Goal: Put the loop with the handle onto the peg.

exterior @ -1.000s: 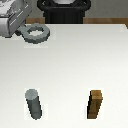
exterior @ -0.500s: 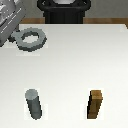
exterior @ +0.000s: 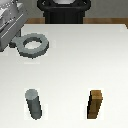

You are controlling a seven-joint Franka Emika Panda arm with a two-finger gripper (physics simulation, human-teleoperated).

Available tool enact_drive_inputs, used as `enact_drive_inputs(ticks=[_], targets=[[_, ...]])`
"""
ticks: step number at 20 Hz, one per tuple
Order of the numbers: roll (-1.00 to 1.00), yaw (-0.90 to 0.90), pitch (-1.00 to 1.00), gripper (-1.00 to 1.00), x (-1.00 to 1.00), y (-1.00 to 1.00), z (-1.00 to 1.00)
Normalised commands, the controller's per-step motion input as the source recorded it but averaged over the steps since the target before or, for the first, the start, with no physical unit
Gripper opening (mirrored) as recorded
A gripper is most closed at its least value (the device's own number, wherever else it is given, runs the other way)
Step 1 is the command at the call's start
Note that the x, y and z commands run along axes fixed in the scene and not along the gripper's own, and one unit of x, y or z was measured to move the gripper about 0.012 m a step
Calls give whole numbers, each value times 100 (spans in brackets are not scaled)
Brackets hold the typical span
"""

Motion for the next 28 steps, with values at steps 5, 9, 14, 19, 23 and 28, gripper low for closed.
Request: enact_drive_inputs(ticks=[5, 9, 14, 19, 23, 28], targets=[[0, 0, 0, -100, 100, 0, 0], [0, 0, 0, -100, 100, 0, 0], [0, 0, 0, -100, 100, 0, -20], [0, 0, 0, -100, -3, 0, -80], [0, 0, 0, -100, -50, 0, 0], [0, 0, 0, 100, 0, 0, 0]])
